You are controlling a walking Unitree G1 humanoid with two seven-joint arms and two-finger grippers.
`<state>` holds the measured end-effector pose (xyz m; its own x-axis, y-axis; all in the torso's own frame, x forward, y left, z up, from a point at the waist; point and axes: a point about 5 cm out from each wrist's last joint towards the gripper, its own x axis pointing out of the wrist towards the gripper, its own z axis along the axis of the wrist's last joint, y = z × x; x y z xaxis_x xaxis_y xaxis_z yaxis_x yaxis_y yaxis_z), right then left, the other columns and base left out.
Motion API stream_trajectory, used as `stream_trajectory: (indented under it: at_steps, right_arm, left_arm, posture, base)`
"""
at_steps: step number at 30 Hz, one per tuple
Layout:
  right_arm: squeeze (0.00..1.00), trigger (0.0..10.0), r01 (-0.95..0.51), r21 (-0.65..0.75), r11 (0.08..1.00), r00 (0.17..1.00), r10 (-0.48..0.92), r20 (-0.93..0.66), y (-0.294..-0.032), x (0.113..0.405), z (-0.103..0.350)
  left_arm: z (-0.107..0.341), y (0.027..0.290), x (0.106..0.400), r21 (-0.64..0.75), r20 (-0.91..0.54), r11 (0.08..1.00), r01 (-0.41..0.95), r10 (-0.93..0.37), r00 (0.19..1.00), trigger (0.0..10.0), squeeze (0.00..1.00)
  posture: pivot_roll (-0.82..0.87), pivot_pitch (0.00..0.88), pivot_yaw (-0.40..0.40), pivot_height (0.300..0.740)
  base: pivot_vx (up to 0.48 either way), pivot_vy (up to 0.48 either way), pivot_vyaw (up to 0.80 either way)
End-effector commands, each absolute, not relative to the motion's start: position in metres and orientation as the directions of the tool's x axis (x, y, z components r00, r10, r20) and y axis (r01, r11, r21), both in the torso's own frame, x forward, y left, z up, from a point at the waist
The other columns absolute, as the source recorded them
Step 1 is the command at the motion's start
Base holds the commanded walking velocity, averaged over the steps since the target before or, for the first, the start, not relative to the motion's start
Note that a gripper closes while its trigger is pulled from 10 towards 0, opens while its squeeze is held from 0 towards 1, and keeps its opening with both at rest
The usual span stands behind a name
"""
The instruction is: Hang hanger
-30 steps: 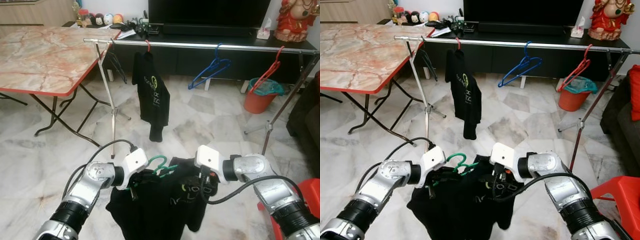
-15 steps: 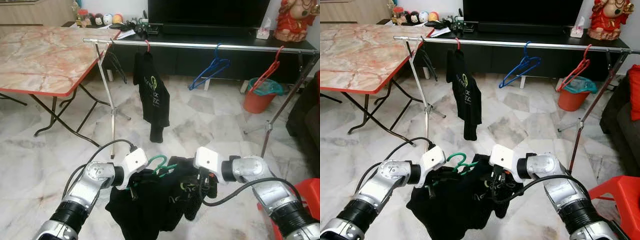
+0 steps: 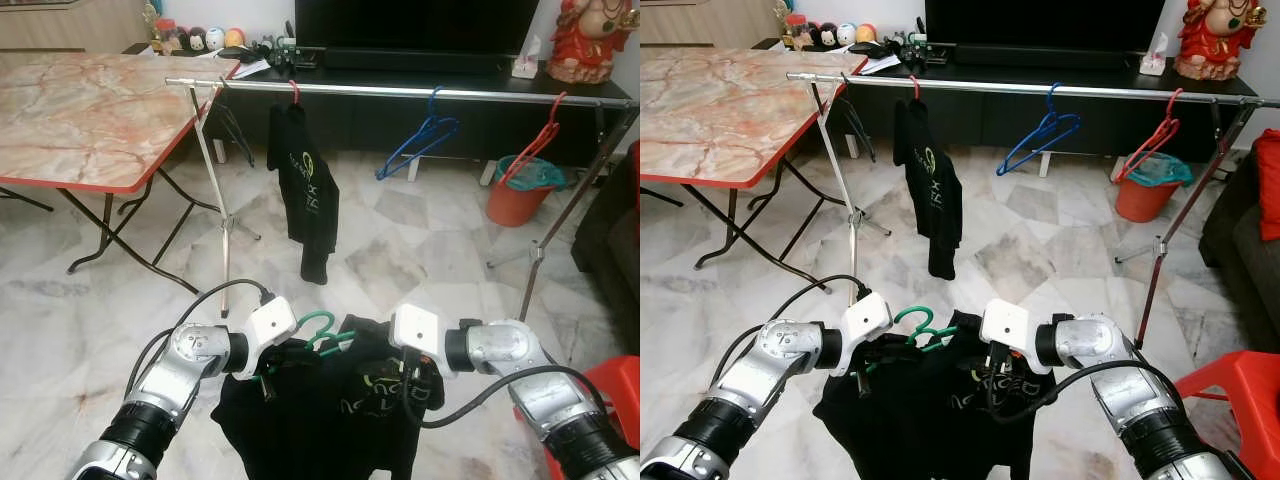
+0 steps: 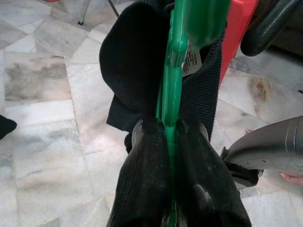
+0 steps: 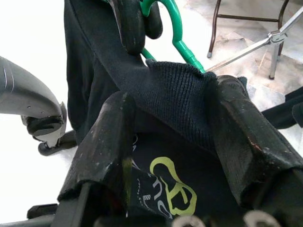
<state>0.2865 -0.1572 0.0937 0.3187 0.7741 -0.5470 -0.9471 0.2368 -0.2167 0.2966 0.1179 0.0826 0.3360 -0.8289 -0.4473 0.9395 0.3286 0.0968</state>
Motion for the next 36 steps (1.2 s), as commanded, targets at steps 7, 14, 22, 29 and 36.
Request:
stream_trajectory:
  at_steps: [7,14,22,29,36]
  right_arm:
    - [0.00,10.0,-0.931,-0.270,0.245,0.354,0.782,-0.513,-0.158,0.282,0.097]
    - [0.00,10.0,-0.924,-0.284,0.256,0.373,0.770,-0.518,-0.158,0.273,0.090]
    - [0.00,10.0,-0.913,-0.305,0.272,0.398,0.759,-0.515,-0.153,0.275,0.082]
    - [0.00,10.0,-0.869,-0.377,0.321,0.478,0.739,-0.474,-0.150,0.282,0.080]
    - [0.00,10.0,-0.824,-0.432,0.367,0.543,0.729,-0.416,-0.150,0.286,0.082]
  left_arm:
    - [0.093,0.116,0.301,0.125,-0.408,0.327,0.937,-0.843,0.349,0.0,0.00]
    - [0.093,0.114,0.301,0.127,-0.406,0.326,0.937,-0.844,0.349,0.0,0.00]
    - [0.093,0.113,0.303,0.140,-0.402,0.336,0.932,-0.840,0.363,0.0,0.00]
    - [0.093,0.113,0.302,0.132,-0.402,0.333,0.934,-0.843,0.358,0.0,0.00]
    - [0.093,0.113,0.302,0.128,-0.401,0.332,0.935,-0.845,0.355,0.0,0.00]
  posture:
    - [-0.12,0.000,0.005,0.740]
    - [-0.12,0.000,0.004,0.740]
    - [-0.12,0.000,0.000,0.740]
    - [-0.12,0.000,-0.004,0.740]
    - [-0.12,0.000,-0.005,0.740]
  base:
    - [0.000,0.000,0.00]
    - [0.000,0.000,0.00]
    - [0.000,0.000,0.00]
    - [0.000,0.000,0.00]
    - [0.000,0.000,0.00]
